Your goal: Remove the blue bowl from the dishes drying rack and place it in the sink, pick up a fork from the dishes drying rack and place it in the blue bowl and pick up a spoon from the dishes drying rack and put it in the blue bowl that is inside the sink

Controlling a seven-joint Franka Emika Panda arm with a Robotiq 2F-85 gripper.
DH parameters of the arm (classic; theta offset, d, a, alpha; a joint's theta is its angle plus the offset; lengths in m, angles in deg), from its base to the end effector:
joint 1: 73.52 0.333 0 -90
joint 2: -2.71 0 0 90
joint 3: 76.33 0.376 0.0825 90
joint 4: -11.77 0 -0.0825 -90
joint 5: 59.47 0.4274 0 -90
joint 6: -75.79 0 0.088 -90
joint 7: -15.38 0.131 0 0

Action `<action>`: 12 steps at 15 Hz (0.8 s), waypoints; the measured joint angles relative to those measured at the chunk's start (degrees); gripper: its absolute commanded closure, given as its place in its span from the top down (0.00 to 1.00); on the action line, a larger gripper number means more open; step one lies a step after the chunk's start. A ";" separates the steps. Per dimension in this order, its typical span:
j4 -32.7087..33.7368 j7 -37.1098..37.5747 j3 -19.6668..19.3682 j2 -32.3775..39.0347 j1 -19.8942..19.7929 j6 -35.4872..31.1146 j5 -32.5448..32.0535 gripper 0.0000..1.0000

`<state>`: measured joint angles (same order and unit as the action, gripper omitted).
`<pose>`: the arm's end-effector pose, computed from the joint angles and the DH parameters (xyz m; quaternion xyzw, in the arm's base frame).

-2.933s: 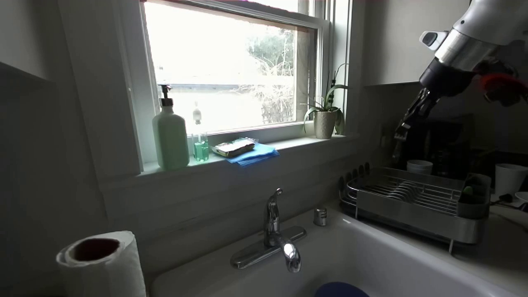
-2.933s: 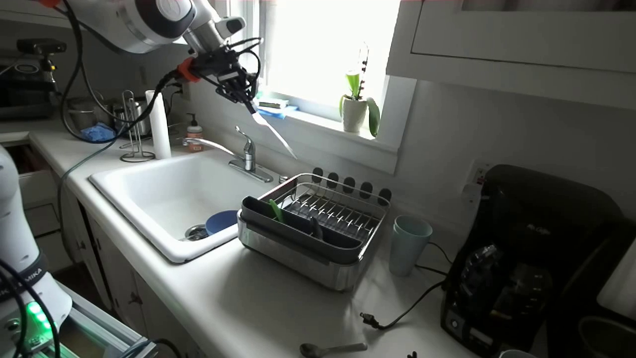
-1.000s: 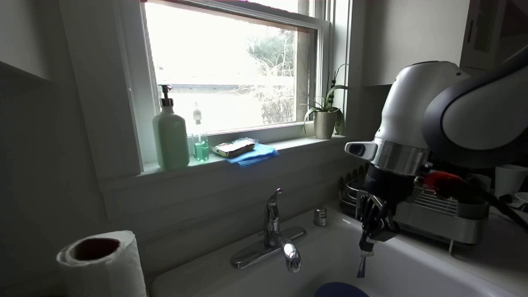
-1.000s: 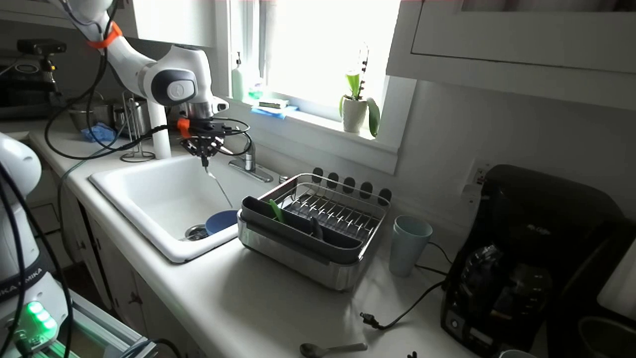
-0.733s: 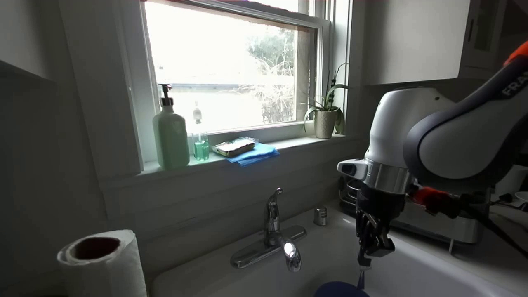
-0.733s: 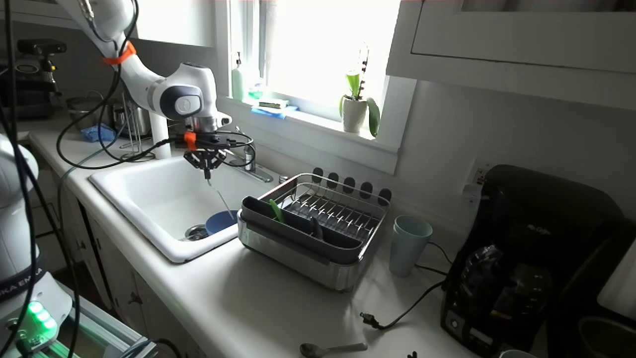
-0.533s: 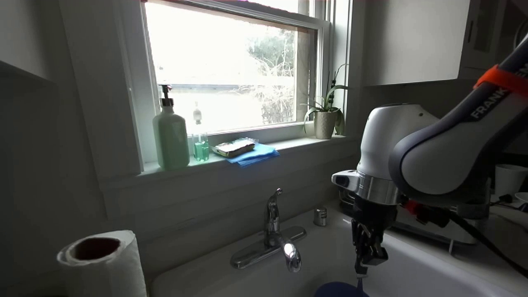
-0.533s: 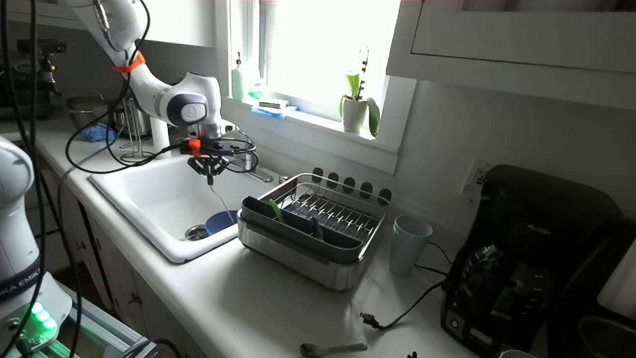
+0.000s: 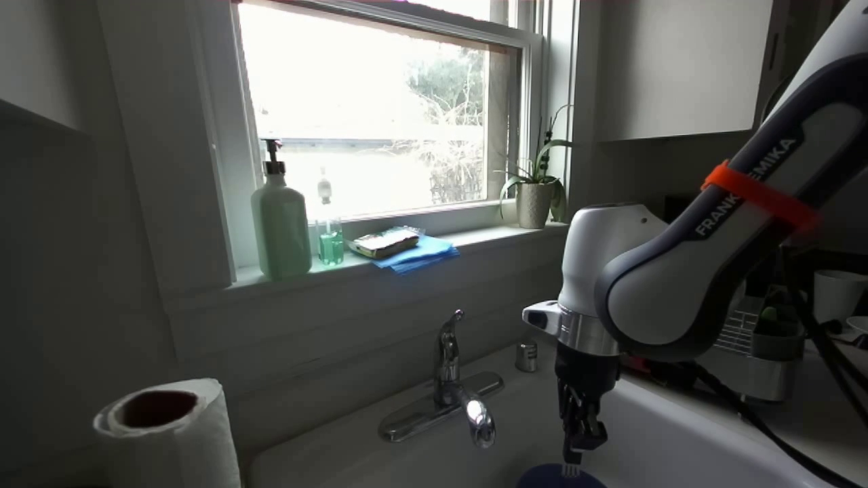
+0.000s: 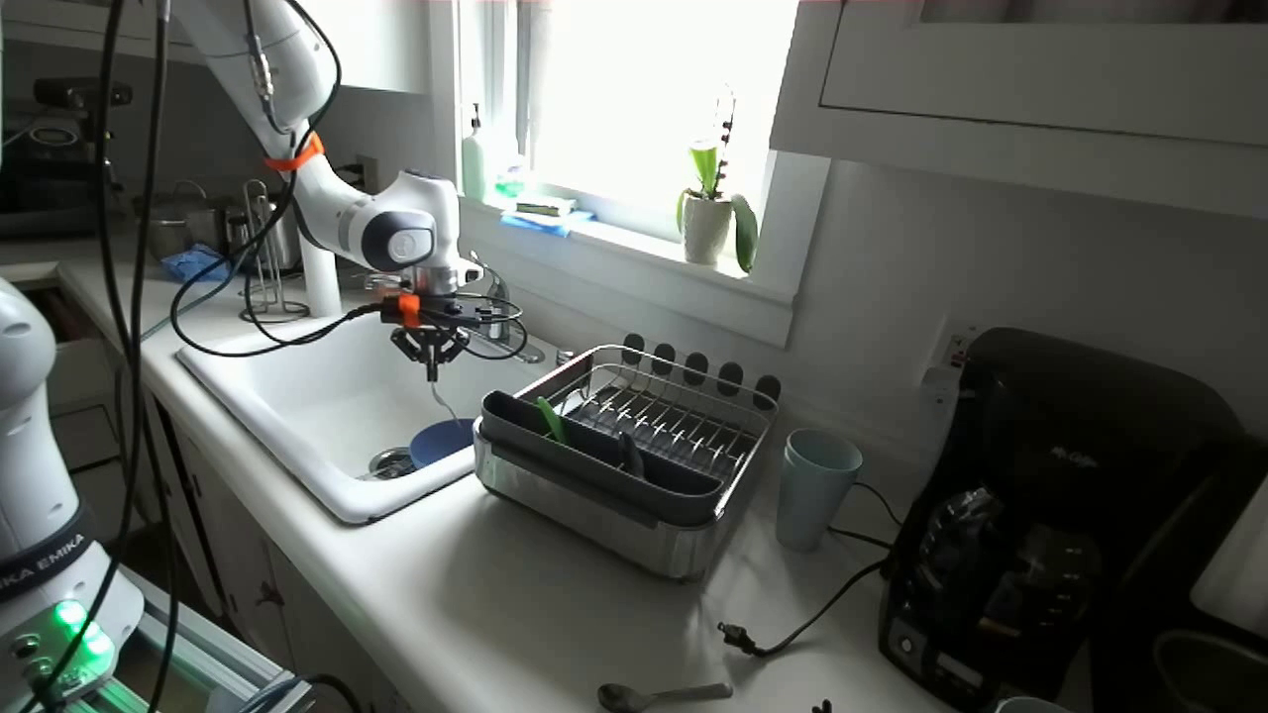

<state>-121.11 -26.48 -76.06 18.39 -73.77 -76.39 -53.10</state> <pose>0.5704 -0.0016 0.2259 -0.9493 -0.3114 -0.0395 0.0150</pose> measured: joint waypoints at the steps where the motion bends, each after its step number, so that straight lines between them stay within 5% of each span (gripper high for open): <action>1: 0.71 0.00 0.62 0.95 -0.54 0.00 0.00 0.01; 7: 4.05 0.00 2.38 4.69 -2.73 0.01 0.00 0.02; 12: 5.09 0.00 3.45 5.70 -3.75 0.58 0.00 0.42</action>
<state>-116.02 -26.48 -72.61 24.09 -77.51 -75.81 -53.10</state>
